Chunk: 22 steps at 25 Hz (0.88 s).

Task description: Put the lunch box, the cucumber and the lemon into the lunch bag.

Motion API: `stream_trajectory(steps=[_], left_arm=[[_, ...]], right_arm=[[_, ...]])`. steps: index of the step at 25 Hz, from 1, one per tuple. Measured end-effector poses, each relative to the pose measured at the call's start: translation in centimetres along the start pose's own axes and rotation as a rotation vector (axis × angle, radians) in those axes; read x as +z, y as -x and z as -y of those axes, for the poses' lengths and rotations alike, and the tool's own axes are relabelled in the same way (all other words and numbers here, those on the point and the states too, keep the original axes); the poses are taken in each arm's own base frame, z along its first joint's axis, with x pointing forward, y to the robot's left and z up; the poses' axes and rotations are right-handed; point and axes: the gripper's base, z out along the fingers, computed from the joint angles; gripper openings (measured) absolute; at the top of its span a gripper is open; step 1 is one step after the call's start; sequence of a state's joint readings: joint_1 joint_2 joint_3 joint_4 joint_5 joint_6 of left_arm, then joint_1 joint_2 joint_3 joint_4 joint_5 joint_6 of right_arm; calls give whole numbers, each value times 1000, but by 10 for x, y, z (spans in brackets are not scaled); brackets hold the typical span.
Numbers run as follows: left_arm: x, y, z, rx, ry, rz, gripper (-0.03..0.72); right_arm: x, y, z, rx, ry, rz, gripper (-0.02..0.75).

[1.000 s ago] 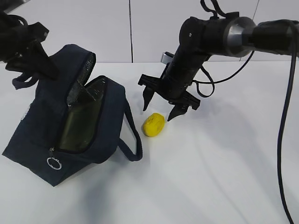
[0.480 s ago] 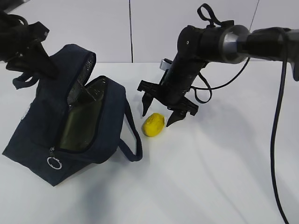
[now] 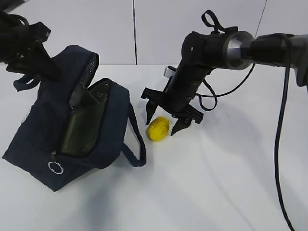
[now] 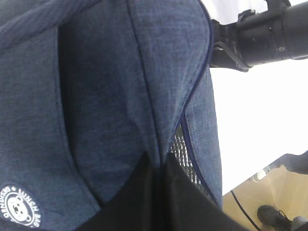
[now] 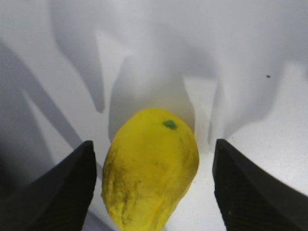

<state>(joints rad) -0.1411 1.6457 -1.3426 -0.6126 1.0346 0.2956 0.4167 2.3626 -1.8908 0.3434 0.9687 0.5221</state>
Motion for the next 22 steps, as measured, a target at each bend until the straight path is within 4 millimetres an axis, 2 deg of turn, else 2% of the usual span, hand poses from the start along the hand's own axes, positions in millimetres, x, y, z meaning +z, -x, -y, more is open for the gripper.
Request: stream_trajectory(steps=[4,13,22], left_arm=[[0,0,0,-1,-1,3,-1],[0,0,0,-1,0,4,-1],[0,0,0,-1,0,4,-1]], right_arm=[[0,0,0,2,3,-2,551],[0,0,0,1,3,-4,423],[-5,-1,-2,-43,-11,-22,411]])
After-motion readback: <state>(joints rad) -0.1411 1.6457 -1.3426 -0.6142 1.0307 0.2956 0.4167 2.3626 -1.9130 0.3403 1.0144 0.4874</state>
